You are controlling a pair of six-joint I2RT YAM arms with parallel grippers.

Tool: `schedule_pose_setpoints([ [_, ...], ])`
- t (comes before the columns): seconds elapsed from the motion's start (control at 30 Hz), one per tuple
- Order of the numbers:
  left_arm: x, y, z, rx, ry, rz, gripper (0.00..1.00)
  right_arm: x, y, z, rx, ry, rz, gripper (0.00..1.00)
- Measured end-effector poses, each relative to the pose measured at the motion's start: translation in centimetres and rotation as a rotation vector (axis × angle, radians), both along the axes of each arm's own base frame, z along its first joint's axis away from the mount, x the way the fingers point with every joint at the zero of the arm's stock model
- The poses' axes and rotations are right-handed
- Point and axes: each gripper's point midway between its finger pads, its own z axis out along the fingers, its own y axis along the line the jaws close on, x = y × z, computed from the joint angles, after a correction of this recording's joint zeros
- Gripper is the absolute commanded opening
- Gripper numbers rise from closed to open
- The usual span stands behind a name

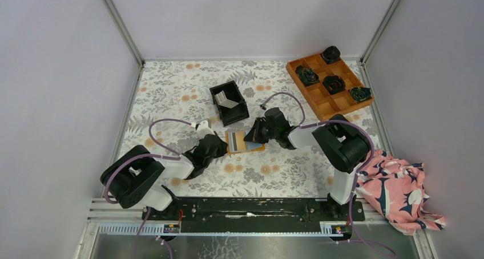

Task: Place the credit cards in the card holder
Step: Insert the credit card into the card holder, then pick up the credit card from the storage box.

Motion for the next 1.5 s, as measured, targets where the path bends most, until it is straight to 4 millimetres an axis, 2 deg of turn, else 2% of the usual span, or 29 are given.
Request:
schedule_pose_setpoints([
  [0.1,0.0,0.0,0.0,-0.001,0.0,0.0,0.09,-0.1,0.1,0.0,0.0,0.001,0.002,0.02],
  [0.33,0.0,0.1,0.1,-0.003,0.001,0.004,0.14,-0.2,0.1,0.1,-0.009,-0.007,0.011,0.24],
  [0.47,-0.6,0.5,0.2,0.01,0.014,0.008,0.2,-0.5,-0.2,1.3,-0.048,-0.033,0.034,0.3],
  [0.67,-1.1,1.5,0.8,0.035,0.022,0.028,0.37,1.1,0.5,6.7,-0.066,-0.151,0.082,0.35],
  [0.87,-0.9,2.4,2.9,0.041,-0.021,0.06,0.53,3.9,1.9,12.3,-0.098,-0.276,0.128,0.39],
  [0.97,0.0,2.7,4.6,0.039,-0.054,0.085,0.56,6.3,3.4,15.2,-0.111,-0.352,0.158,0.41],
  [1.1,2.0,3.4,6.3,0.033,-0.081,0.129,0.57,10.1,5.6,16.8,-0.162,-0.428,0.19,0.44],
  [1.2,4.0,5.0,6.7,0.032,-0.079,0.185,0.57,12.3,6.8,16.1,-0.206,-0.449,0.216,0.45],
  [1.33,6.2,6.6,5.9,0.037,-0.045,0.23,0.57,14.9,8.0,13.5,-0.279,-0.451,0.244,0.46],
  [1.5,8.8,6.6,4.9,0.019,-0.015,0.223,0.58,17.1,8.5,9.3,-0.343,-0.418,0.267,0.47],
])
